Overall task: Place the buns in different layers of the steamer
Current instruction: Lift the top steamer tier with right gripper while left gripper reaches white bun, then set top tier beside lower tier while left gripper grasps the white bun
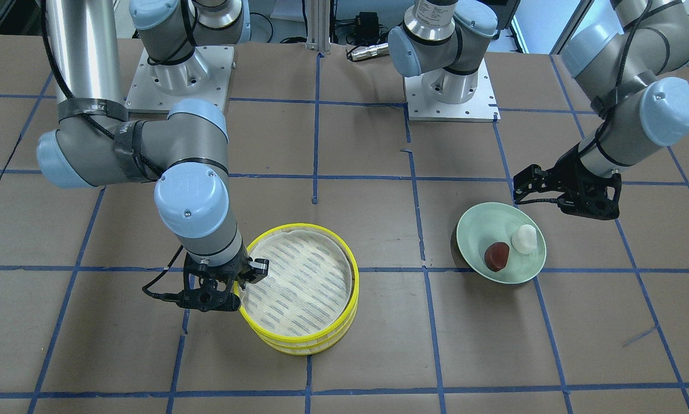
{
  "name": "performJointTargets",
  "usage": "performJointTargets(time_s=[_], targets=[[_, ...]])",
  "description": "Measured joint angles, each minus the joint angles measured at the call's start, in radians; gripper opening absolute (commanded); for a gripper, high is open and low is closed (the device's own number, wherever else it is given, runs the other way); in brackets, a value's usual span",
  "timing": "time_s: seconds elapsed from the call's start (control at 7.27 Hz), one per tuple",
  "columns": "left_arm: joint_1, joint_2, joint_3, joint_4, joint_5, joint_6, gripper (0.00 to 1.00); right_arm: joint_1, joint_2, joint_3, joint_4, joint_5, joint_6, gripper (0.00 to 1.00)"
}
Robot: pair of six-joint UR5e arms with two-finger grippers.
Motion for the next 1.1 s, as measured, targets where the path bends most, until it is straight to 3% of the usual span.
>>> performJointTargets(time_s=[0.41, 0.69, 0.96, 1.1], targets=[[0.001, -0.115, -0.028, 0.109, 0.084, -0.027, 0.98, -0.003, -0.038, -0.002, 0.015, -0.003, -0.011, 0.06], [0.001, -0.147, -0.046, 0.127, 0.09, -0.068, 0.95, -0.033, -0.08, -0.011, 0.048, -0.006, -0.053, 0.06], [0.0, -0.16, -0.052, 0.136, 0.089, -0.078, 0.85, -0.136, -0.115, -0.01, 0.079, -0.016, -0.16, 0.06], [0.0, -0.169, -0.051, 0.148, 0.089, -0.078, 0.68, -0.195, -0.124, -0.011, 0.089, -0.021, -0.217, 0.06]])
